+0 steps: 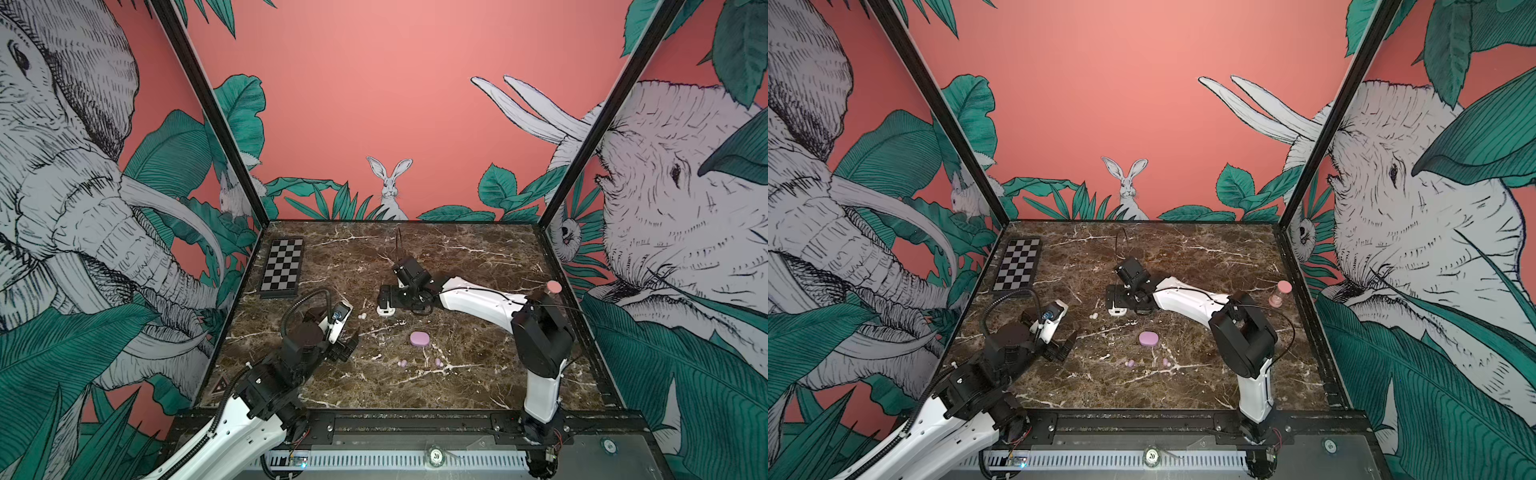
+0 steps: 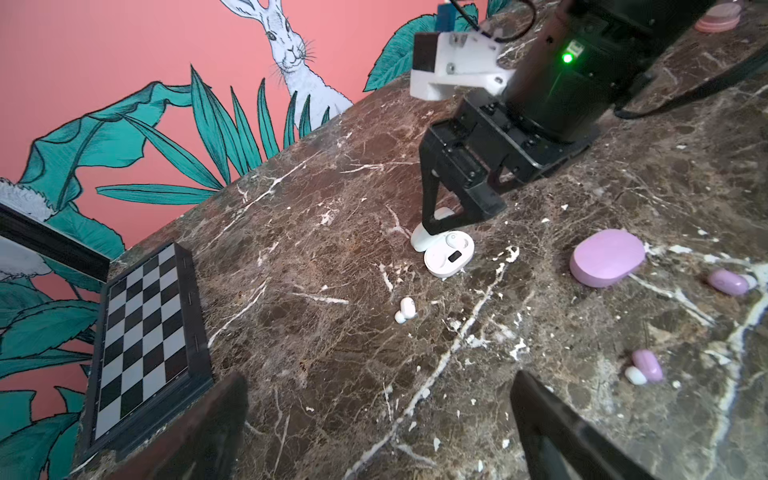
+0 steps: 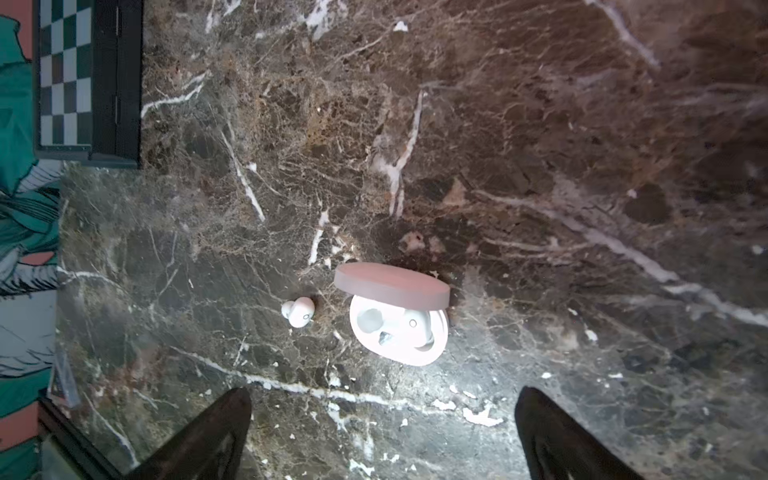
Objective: Insert the wireless bluetooth earbuds into the charging case
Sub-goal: 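Open the right gripper and lift it away from the seated earbud, then move the open right gripper over the other loose white earbud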
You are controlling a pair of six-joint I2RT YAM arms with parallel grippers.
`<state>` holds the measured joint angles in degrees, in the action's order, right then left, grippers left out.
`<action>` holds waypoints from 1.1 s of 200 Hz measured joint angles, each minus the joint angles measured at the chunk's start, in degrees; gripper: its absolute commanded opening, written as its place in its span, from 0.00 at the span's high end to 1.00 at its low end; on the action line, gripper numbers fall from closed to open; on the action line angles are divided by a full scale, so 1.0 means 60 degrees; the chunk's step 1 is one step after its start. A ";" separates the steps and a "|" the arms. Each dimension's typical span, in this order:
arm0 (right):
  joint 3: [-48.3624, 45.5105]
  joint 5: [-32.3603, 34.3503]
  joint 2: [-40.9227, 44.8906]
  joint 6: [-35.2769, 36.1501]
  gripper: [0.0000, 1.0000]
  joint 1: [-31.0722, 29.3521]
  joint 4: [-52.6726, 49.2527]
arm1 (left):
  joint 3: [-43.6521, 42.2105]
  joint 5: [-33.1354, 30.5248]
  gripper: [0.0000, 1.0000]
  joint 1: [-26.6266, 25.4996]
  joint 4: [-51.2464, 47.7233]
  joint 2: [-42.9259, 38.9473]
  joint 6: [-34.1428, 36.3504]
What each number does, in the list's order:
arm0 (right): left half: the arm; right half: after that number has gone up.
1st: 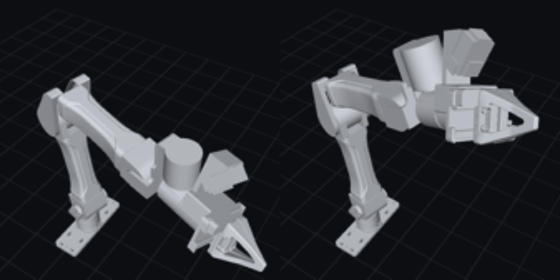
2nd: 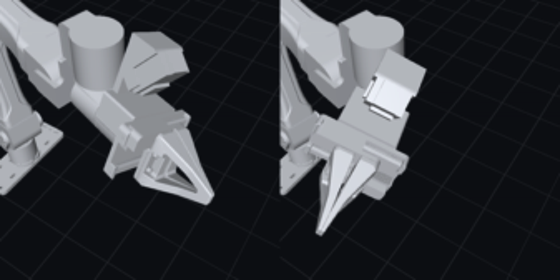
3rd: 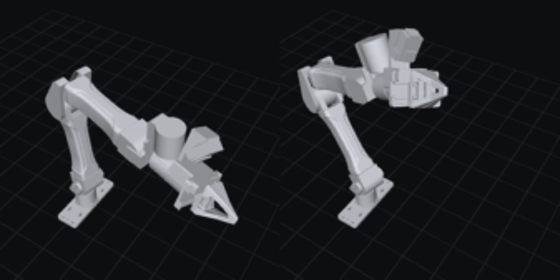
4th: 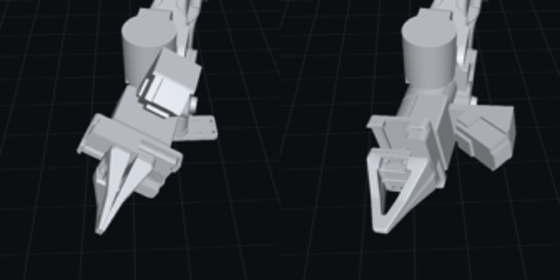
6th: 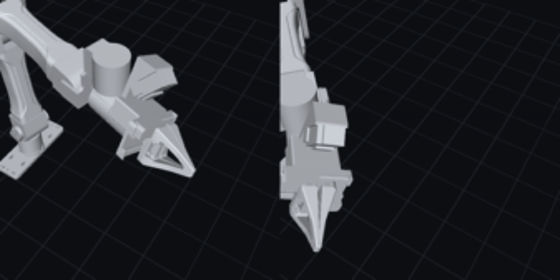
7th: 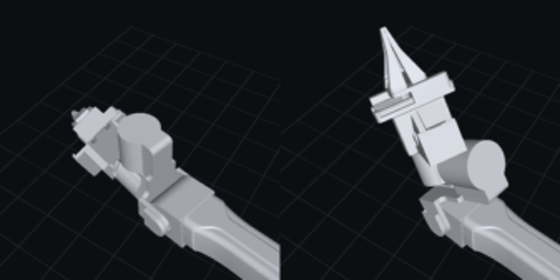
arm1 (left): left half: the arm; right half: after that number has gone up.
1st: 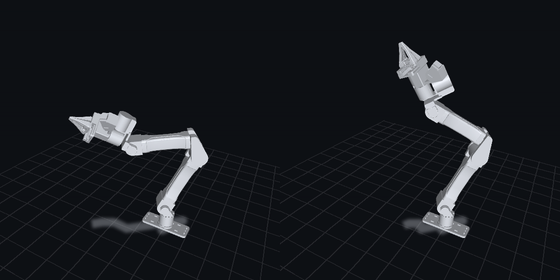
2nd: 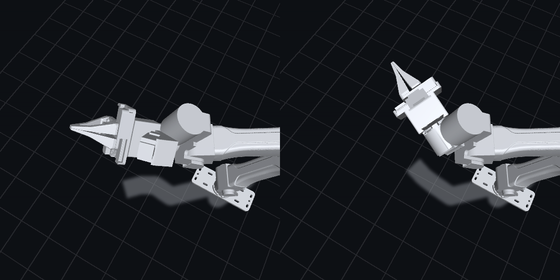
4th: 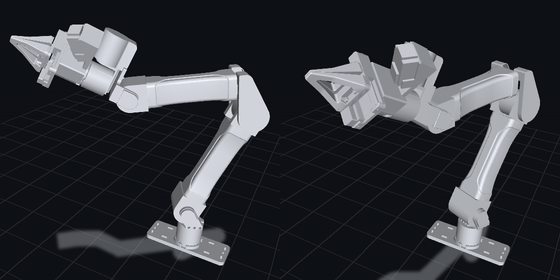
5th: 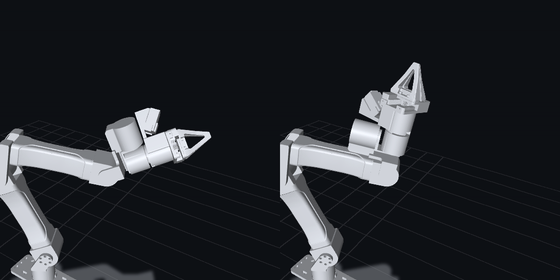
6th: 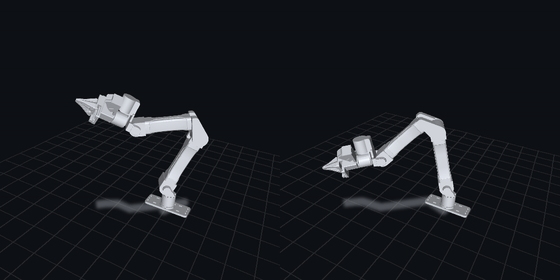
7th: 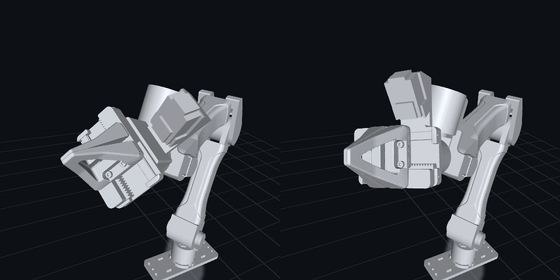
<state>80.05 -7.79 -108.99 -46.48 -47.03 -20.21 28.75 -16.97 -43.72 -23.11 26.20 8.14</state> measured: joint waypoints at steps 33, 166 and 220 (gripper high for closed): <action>-0.0160 0.0178 0.0004 -0.1067 0.02 -0.0295 0.0011 | 0.0528 -0.0470 0.01 0.0000 -0.0339 -0.0044 -0.0616; 0.3224 0.1577 -0.1282 -0.3377 0.06 -0.1548 -0.2881 | 0.1566 -0.1293 0.01 0.0000 -0.2477 0.0015 -0.3690; 0.4135 0.1592 -0.2164 -0.3501 0.10 -0.1570 -0.3534 | 0.1581 -0.0739 0.01 0.0000 -0.2754 0.0361 -0.2881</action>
<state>104.86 1.76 -121.97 -67.48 -56.45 -41.41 38.24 -21.41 -43.72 -39.64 28.36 -9.15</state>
